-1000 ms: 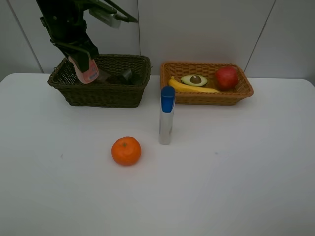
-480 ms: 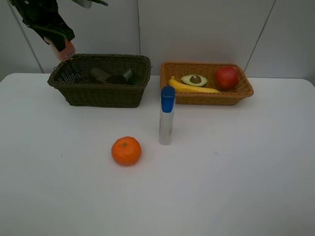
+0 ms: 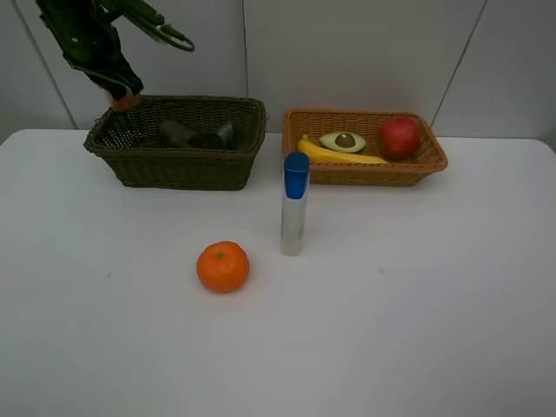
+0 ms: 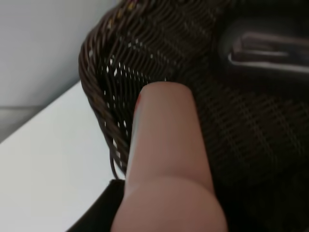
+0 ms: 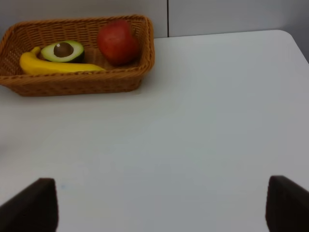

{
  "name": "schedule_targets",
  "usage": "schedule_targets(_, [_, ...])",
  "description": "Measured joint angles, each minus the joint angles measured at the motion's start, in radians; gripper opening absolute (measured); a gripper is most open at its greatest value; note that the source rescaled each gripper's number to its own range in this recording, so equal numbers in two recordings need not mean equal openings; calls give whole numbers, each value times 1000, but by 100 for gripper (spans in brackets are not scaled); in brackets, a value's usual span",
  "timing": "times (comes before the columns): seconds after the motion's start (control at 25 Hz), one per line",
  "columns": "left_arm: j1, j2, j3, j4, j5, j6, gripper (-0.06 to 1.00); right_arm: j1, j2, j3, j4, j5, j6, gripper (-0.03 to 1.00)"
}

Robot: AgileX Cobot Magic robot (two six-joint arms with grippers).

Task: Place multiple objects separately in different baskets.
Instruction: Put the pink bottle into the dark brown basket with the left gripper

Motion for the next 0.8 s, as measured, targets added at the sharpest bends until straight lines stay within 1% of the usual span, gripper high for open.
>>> schedule_targets(0.4, [2, 85, 0, 3, -122, 0, 44, 0, 0, 0, 0, 0, 0, 85])
schedule_targets(0.8, [2, 123, 0, 3, -141, 0, 44, 0, 0, 0, 0, 0, 0, 85])
